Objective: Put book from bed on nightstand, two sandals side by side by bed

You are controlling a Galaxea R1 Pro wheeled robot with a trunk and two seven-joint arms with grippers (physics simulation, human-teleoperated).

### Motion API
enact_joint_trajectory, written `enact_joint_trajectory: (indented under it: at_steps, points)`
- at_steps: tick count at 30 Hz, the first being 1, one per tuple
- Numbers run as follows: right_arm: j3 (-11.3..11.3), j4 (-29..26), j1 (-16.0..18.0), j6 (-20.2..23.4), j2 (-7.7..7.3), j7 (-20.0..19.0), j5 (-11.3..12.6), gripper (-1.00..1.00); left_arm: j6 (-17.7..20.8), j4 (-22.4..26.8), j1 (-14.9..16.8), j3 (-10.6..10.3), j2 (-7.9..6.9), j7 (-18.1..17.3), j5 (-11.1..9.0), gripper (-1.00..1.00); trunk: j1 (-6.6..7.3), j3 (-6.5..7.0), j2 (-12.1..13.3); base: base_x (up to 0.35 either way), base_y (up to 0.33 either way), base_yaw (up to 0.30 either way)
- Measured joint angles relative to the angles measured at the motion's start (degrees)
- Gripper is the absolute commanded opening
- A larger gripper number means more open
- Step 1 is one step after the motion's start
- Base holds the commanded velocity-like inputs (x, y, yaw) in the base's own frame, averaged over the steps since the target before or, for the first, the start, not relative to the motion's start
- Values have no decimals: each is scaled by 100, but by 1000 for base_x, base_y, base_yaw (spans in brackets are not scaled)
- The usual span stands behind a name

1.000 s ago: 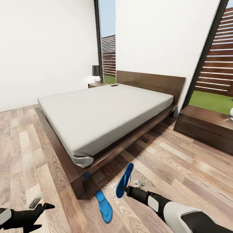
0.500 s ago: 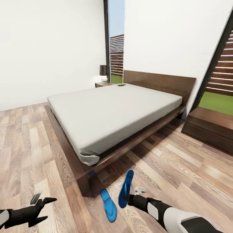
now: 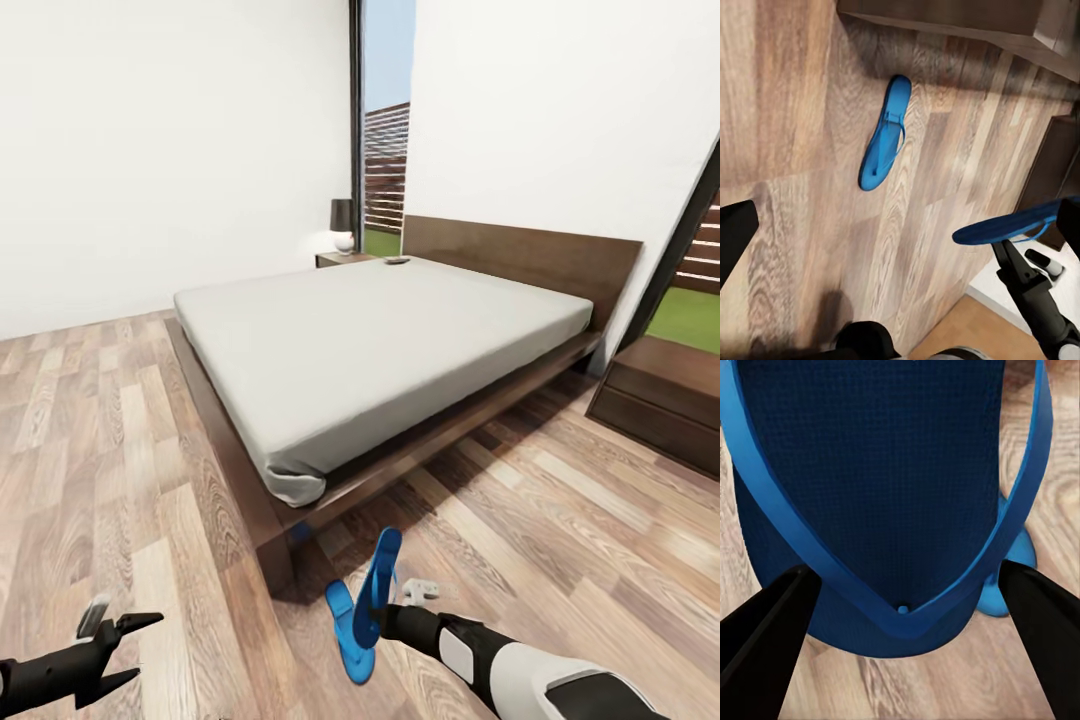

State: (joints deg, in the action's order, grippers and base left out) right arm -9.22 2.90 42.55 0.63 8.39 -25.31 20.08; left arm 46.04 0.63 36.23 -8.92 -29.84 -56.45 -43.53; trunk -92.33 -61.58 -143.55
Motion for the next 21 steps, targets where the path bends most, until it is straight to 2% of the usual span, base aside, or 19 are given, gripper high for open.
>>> enact_joint_trajectory:
  at_steps: [21]
  points:
    - [-4,-1,0,5,21,16,-4,-100,0,0,-14,0,-3,-22,0,100,0,-45,0,0,0,151]
